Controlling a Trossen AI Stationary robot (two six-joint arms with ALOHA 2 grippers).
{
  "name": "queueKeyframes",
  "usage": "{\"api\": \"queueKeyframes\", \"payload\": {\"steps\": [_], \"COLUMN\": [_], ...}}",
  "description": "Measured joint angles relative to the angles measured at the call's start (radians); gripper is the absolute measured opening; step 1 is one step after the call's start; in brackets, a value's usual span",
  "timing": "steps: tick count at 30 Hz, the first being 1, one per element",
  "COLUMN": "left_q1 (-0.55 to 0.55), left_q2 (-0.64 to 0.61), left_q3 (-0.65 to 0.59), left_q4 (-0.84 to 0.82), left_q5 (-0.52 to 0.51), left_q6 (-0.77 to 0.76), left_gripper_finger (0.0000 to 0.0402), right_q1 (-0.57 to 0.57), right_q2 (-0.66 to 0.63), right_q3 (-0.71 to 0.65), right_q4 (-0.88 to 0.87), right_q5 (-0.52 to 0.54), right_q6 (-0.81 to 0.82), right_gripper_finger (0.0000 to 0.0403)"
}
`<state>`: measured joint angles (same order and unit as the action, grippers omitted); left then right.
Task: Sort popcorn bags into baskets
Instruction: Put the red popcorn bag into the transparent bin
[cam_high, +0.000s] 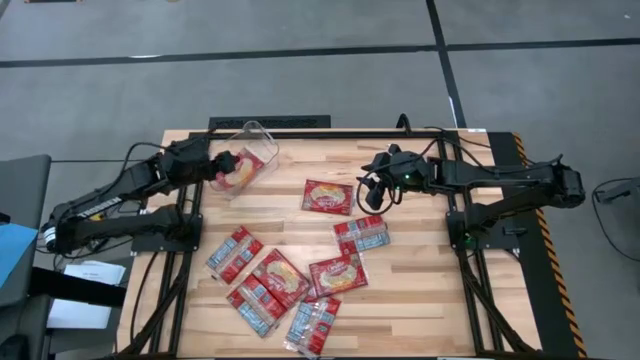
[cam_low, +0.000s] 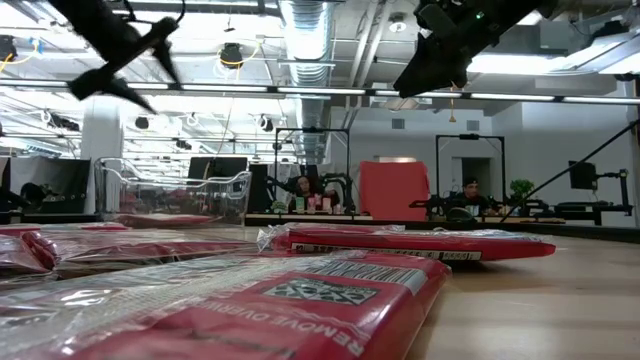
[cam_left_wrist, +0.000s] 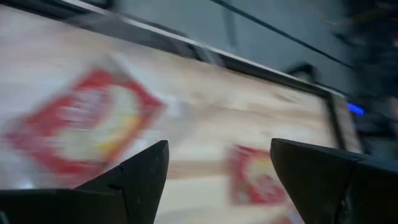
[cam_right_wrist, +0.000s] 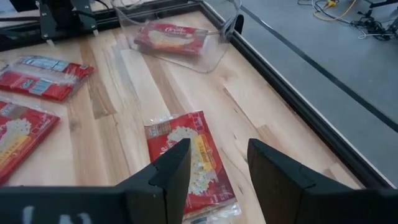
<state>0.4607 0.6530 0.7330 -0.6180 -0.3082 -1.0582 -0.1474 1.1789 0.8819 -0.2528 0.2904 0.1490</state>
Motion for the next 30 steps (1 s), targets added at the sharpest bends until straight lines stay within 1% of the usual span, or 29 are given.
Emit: {"api": "queueKeyframes", "payload": {"steps": [3, 5, 10, 13, 16, 19, 23, 27, 30], "left_q1": [-0.053, -0.101, -0.238, -0.304, -0.354, -0.393, -0.413, -0.414, -0.414], "left_q2": [0.068, 0.134, 0.338, 0.469, 0.591, 0.7, 0.828, 0.938, 0.998], "left_q3": [0.0, 0.0, 0.0, 0.0, 0.0, 0.0, -0.001, -0.001, -0.001], "left_q4": [0.124, 0.209, 0.421, 0.527, 0.577, 0.594, 0.594, 0.625, 0.709], "left_q5": [0.075, 0.097, 0.101, 0.086, 0.052, -0.007, -0.08, -0.091, -0.091], "left_q6": [-0.001, -0.001, -0.001, -0.021, -0.089, -0.142, -0.208, -0.27, -0.284], "left_gripper_finger": [0.027, 0.027, 0.027, 0.027, 0.027, 0.027, 0.027, 0.027, 0.027], "right_q1": [0.001, 0.001, -0.005, -0.006, -0.018, -0.038, -0.055, -0.068, -0.072], "right_q2": [0.066, 0.131, 0.278, 0.338, 0.385, 0.414, 0.464, 0.511, 0.538], "right_q3": [0.001, 0.0, -0.001, -0.001, -0.001, -0.001, -0.001, -0.001, -0.001], "right_q4": [-0.018, -0.016, -0.035, -0.036, -0.051, -0.052, -0.031, 0.017, 0.041], "right_q5": [-0.001, -0.001, -0.017, -0.035, -0.039, -0.039, -0.053, -0.111, -0.132], "right_q6": [0.0, 0.0, 0.013, 0.038, 0.062, 0.068, 0.063, 0.063, 0.063], "right_gripper_finger": [0.0184, 0.0178, 0.0164, 0.0159, 0.0156, 0.0149, 0.0133, 0.0119, 0.0117]}}
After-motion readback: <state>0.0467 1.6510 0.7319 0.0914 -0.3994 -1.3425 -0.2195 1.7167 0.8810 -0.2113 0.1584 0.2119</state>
